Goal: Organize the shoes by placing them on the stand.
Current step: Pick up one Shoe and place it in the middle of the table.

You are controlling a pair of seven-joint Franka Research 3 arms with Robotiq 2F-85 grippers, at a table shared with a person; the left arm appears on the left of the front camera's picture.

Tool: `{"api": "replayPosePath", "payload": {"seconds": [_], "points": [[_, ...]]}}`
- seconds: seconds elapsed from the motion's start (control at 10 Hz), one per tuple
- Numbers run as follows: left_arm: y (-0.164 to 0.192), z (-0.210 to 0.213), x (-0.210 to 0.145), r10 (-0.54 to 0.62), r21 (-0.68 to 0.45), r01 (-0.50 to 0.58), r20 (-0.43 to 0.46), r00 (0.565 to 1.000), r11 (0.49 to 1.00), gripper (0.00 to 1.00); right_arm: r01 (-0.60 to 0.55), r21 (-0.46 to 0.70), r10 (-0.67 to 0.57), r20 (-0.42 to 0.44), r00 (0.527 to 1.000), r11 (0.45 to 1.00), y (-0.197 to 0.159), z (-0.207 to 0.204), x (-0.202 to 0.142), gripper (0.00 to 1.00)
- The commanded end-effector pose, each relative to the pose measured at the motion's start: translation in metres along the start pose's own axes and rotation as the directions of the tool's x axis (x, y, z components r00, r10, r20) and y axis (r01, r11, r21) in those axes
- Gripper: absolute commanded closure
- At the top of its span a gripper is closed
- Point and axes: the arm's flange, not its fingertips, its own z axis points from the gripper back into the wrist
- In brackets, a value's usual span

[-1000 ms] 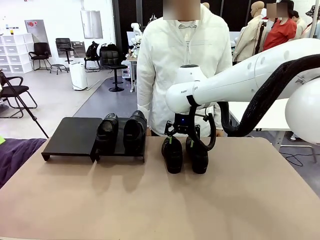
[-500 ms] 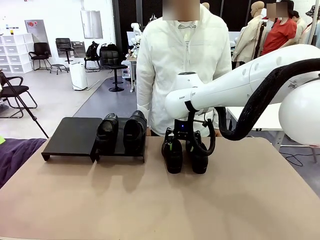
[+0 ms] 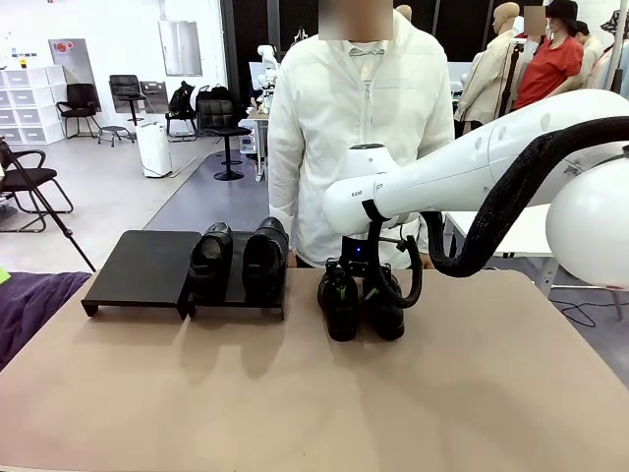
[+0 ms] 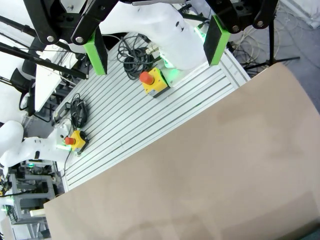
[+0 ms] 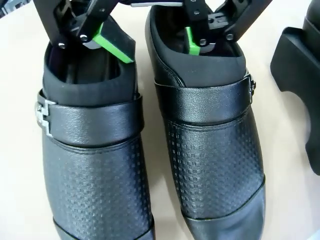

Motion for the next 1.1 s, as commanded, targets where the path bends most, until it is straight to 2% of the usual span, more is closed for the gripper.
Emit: {"api": "replayPosePath", "payload": {"seconds": [0.0,0.6,1.0], "points": [[-0.001,0.001,-0.001,-0.018,-0.014,0.018,0.005,1.0,1.0,0.0,-0.021,0.016,0.021,-0.026,0.999,1.0,0.002,-0.001,0.006,1.0],[-0.001,0.001,-0.001,-0.018,-0.014,0.018,0.005,1.0,1.0,0.0,-0.039,0.029,0.04,-0.032,0.999,0.999,0.007,0.0,0.006,1.0],[-0.001,0.001,-0.001,-0.018,-0.014,0.018,0.005,1.0,1.0,0.0,-0.067,0.066,0.068,-0.018,0.998,0.996,0.005,0.015,0.001,1.0]]}}
